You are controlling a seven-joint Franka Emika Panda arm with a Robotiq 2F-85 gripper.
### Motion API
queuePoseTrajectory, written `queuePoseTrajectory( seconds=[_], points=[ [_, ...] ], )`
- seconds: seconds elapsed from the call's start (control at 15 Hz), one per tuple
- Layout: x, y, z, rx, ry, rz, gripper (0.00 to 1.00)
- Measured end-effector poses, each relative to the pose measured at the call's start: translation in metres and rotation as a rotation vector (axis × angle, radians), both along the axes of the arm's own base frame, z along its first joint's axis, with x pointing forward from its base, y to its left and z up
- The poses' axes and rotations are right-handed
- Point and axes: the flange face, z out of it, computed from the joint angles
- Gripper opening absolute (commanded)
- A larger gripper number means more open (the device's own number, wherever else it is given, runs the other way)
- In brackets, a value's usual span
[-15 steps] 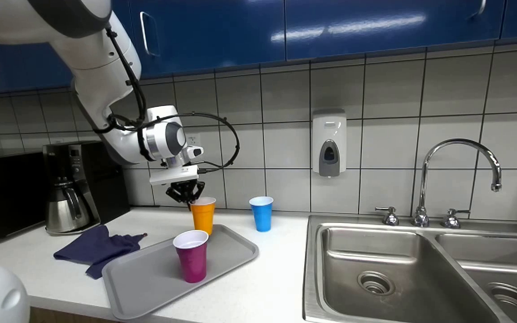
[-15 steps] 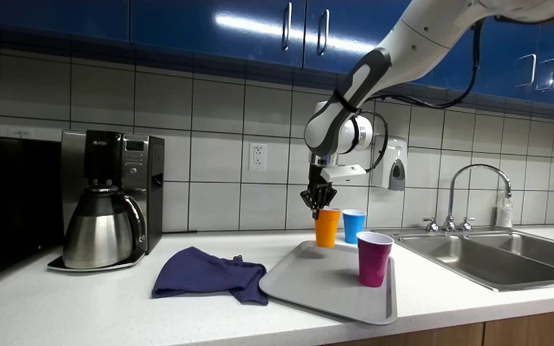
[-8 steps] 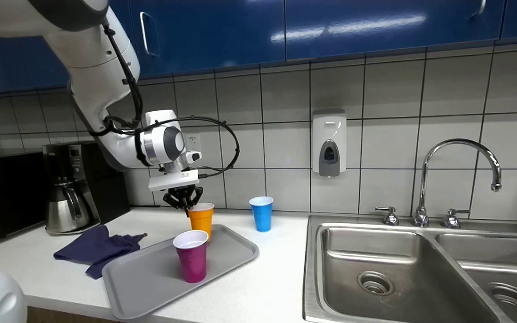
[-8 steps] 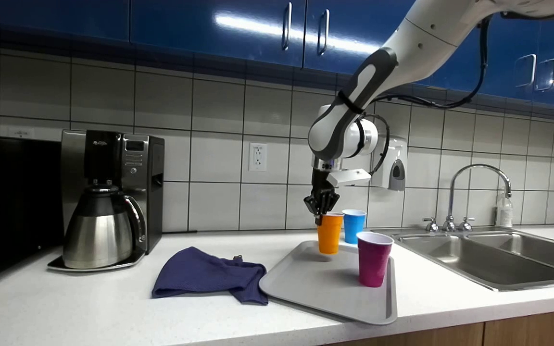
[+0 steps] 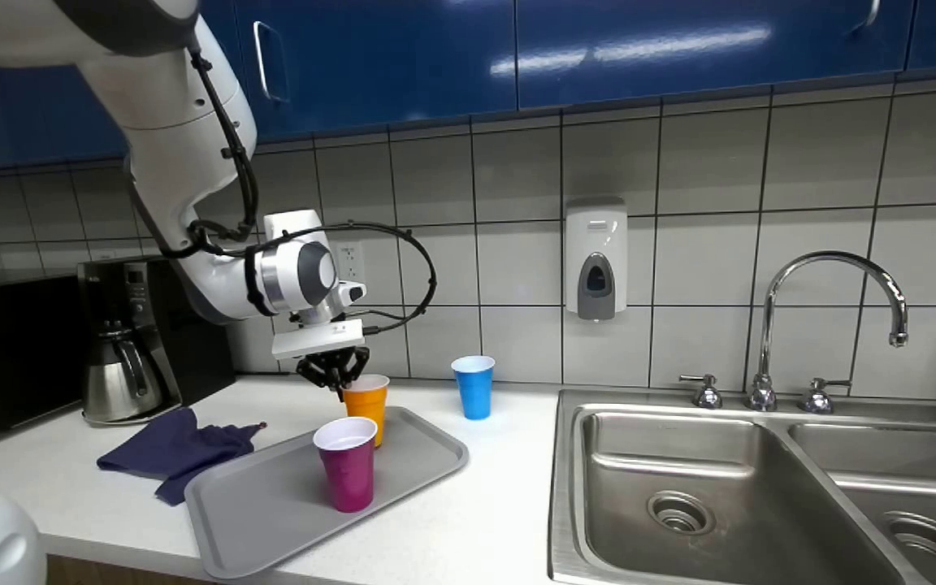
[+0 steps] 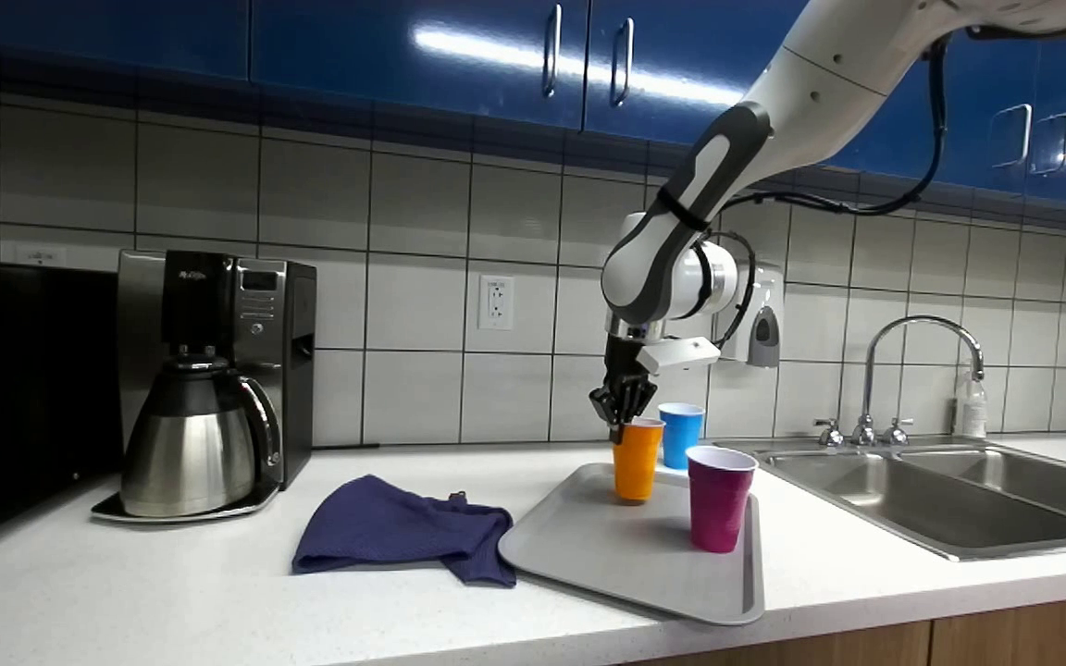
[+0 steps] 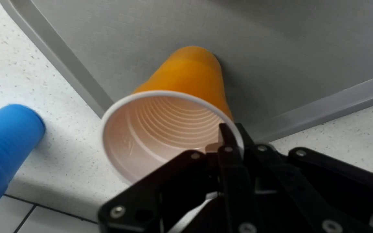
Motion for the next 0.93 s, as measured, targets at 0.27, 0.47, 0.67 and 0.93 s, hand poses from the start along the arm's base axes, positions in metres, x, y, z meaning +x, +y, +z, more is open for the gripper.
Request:
queuePoseTrajectory(
  seconds=[0.27,0.47,0.67,0.93],
  points=[
    [-0.0033,0.0015,-0.0038,0.005,-0.008,0.006,0.02],
    [-0.0050,0.0018,-0.0059,0.005,-0.009,0.009,0.36],
    [-0.0066,0.0015,-0.0080,0.004,-0.005,0.009,0.58],
    [-0.0077,0.0014,-0.0093,0.004,-0.002,0.010,0.87]
  ],
)
